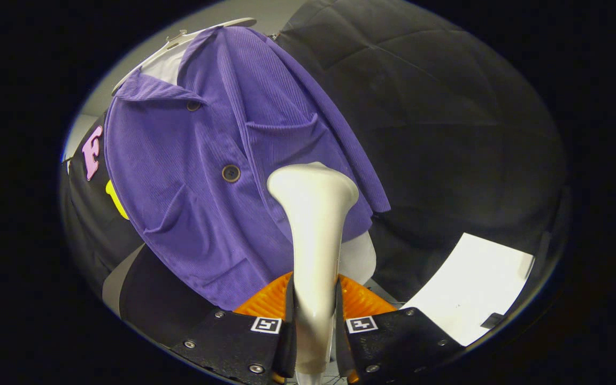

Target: Iron the clothes twice with a garment steamer, once on the left side and once on the right side.

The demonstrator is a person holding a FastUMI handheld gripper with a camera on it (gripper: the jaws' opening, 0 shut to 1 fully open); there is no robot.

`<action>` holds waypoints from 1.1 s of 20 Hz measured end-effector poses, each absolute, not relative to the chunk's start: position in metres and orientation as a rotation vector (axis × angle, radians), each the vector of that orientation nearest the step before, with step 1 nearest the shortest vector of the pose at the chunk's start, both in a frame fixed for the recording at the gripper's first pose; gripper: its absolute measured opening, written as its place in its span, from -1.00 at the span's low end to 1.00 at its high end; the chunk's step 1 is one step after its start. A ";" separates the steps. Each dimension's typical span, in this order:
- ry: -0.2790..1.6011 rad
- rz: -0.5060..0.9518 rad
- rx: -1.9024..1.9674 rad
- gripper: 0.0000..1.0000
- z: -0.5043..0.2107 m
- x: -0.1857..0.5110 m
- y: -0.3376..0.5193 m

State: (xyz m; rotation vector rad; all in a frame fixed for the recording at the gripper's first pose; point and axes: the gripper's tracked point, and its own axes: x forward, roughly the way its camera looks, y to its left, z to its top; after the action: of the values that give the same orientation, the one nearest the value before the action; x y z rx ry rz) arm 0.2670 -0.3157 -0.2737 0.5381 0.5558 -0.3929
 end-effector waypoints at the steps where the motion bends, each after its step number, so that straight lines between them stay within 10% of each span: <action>1: 0.576 -0.398 0.547 -0.41 -0.285 0.263 -0.312; 12: 0.748 -0.355 0.522 -0.40 -0.342 0.198 -0.250; 22: 0.561 -0.262 0.404 -0.41 -0.252 0.126 -0.175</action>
State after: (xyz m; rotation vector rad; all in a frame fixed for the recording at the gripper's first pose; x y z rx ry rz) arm 0.1263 -0.1746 -0.2523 0.4038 0.5606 -0.2621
